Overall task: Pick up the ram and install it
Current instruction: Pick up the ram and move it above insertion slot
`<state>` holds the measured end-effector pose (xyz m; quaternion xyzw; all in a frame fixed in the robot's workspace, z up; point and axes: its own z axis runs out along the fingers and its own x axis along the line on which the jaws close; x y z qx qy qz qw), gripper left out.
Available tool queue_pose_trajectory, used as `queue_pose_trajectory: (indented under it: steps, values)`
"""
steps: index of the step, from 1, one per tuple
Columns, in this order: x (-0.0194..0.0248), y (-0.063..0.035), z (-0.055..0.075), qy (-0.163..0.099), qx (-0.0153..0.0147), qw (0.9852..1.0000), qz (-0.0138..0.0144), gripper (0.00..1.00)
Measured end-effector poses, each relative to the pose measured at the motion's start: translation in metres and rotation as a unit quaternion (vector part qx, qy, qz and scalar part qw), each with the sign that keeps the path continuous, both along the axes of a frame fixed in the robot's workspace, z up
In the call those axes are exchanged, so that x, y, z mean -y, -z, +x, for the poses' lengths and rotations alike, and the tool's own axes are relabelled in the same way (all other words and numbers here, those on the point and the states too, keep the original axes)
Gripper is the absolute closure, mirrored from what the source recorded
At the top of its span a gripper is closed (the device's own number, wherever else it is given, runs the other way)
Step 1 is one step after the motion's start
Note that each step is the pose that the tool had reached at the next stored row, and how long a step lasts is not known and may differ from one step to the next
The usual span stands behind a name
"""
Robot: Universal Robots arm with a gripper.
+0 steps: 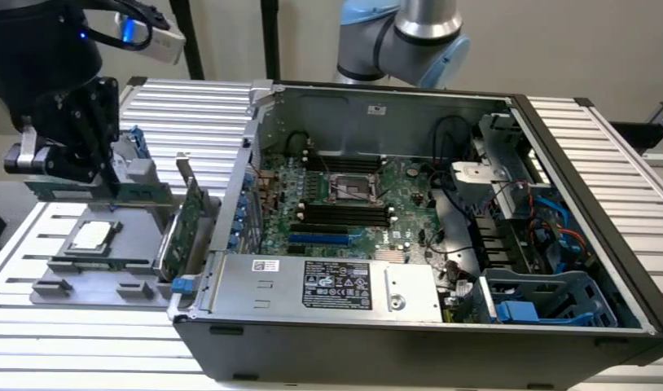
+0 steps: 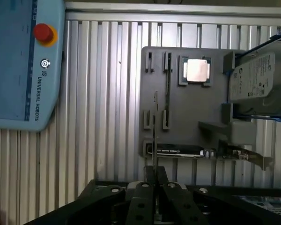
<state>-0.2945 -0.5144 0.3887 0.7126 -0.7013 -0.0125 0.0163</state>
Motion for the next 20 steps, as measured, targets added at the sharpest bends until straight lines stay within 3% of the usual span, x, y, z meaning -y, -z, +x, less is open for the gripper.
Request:
queue_pose_trajectory:
  steps: [7,20]
  values:
    - [-0.0016,-0.0109,0.025,0.0,0.0,1.0,0.0031,1.0]
    - [-0.0063,-0.0128,0.076,0.0,-0.0001,0.9999,0.0113,1.0]
